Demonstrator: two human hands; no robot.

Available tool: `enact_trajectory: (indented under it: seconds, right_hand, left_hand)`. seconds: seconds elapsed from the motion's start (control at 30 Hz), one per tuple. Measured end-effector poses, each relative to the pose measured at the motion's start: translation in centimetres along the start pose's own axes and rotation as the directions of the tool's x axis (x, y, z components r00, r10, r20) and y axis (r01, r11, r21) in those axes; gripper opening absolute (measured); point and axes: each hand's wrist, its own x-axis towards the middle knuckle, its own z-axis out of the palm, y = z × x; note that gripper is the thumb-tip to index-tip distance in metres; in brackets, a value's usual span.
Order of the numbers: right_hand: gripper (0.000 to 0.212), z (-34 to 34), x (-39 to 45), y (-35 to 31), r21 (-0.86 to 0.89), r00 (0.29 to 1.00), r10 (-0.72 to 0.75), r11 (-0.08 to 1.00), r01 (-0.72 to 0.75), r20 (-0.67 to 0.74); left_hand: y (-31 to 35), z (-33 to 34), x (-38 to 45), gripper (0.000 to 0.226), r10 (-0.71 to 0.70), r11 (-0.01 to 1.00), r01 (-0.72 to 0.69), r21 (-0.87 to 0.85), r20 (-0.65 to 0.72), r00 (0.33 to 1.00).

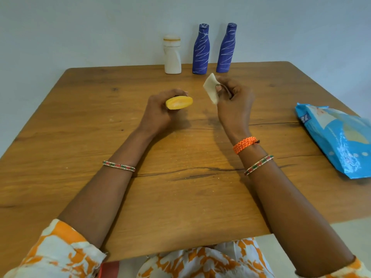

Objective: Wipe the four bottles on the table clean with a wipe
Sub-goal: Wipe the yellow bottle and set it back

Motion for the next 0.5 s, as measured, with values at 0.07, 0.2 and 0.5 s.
enact_trajectory:
  seconds: [0.07, 0.2, 0.5]
  right_hand:
    - [0.027, 0.4, -0.3, -0.1, -0.037, 0.997, -0.072, 0.997, 0.073, 0.037]
    - [0.027, 1.0, -1.3, -0.7, -0.168, 0.950, -0.286, 0.938, 0.304, 0.121]
    - [0.027, 3.2, -3.7, -2.2, -0.118, 0.605, -0.624, 0.641, 0.758, 0.495]
  left_hand:
    - [0.1, 0.2, -0.1, 0.031, -0.035, 0.999, 0.036, -0.020, 0.052, 0.998]
    - [0.6, 0.3, 0.1, 0.025, -0.043, 0.997, 0.047, -0.063, 0.066, 0.997]
    - [0.7, 0.4, -0.5, 0.015, -0.083, 0.965, 0.077, -0.250, -0.012, 0.997]
